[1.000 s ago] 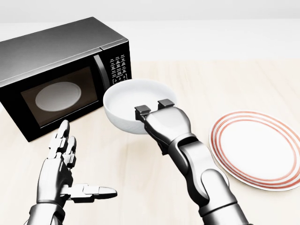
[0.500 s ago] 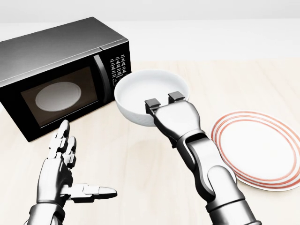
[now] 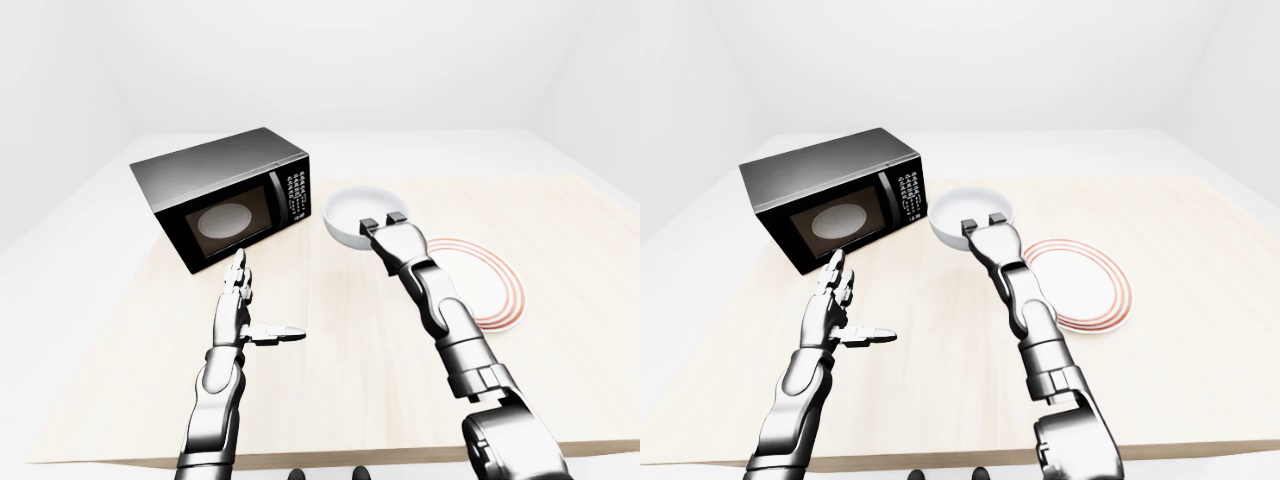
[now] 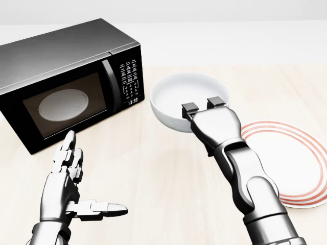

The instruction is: Pick up the white bowl and put it on the plate.

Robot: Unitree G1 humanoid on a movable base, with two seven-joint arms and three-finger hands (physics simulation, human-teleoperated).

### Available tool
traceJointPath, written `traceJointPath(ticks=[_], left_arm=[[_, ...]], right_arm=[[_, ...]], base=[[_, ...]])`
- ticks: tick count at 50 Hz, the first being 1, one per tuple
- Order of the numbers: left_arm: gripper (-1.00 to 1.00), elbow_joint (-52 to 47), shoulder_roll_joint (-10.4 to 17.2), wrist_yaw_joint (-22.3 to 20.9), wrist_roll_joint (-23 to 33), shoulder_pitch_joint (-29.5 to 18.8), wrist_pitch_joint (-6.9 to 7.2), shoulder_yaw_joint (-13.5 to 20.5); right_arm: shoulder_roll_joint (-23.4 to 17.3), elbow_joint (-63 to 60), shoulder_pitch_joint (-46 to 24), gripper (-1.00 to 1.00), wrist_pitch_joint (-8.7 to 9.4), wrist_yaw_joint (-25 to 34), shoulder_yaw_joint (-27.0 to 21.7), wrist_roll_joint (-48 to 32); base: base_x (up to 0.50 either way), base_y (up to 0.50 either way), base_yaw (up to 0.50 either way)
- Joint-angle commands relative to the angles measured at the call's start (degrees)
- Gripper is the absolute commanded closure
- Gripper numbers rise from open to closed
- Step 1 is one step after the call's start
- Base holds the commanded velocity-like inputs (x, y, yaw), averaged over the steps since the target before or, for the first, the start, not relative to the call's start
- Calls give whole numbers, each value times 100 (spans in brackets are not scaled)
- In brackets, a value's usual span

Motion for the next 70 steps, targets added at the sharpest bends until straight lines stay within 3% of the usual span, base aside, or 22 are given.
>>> traceJointPath(ticks=[1,53,70], left_arm=[[-100,0,0,0,0,0,0,0],[-100,0,0,0,0,0,0,0],[-100,0,0,0,0,0,0,0]], right_arm=[[-218,76,-78,100,0,-234,-168,-149],[-848,-197,389,100,0,-176,-612,266],[-1049,-21,607,100,0,-399,-747,393]], base=[[0,0,0],[0,0,0],[0,0,0]])
